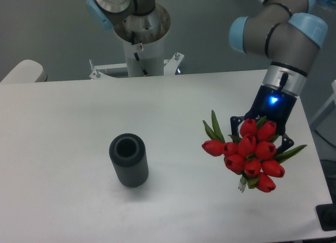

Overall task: Place the flowers on the table
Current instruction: 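Hold the red tulip bunch in the gripper and begin lowering it, then swing the tulips down and lay them flat on the table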

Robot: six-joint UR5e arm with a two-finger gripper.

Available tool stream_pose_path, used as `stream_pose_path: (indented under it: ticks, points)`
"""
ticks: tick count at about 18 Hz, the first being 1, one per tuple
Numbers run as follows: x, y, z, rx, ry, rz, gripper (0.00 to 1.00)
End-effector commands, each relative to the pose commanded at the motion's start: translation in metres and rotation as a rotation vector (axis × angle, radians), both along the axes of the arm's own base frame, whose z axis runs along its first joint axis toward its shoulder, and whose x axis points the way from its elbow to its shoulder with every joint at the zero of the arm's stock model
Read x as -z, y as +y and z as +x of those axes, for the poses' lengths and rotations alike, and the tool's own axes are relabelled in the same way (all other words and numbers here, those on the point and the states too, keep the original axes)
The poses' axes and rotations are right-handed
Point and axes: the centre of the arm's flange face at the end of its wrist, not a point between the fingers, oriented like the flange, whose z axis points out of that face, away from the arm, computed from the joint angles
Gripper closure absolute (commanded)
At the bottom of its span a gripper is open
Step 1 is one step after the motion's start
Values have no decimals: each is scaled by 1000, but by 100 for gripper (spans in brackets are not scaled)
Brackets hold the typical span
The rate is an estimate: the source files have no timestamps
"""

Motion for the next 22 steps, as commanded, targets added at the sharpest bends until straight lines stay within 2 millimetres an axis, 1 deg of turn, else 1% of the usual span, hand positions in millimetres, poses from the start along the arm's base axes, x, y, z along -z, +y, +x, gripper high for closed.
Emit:
stream_pose_path:
  ticks: [1, 3, 8, 12, 15, 17, 18, 19, 21, 22]
  points:
    - [1, 1, 1, -2, 6, -11, 68]
    - [-2, -1, -2, -14, 21, -28, 68]
    - [-7, -4, -2, -27, 39, -46, 68]
    - [-6, -11, -4, -67, 120, -161, 68]
    - [-5, -10, -2, -84, 180, -251, 68]
    - [2, -5, 4, -65, 210, -293, 68]
    - [10, -4, 10, -44, 243, -342, 68]
    - [14, -5, 16, -46, 271, -398, 68]
    - [24, 10, 35, -25, 331, -517, 68]
    - [29, 15, 41, -14, 354, -559, 68]
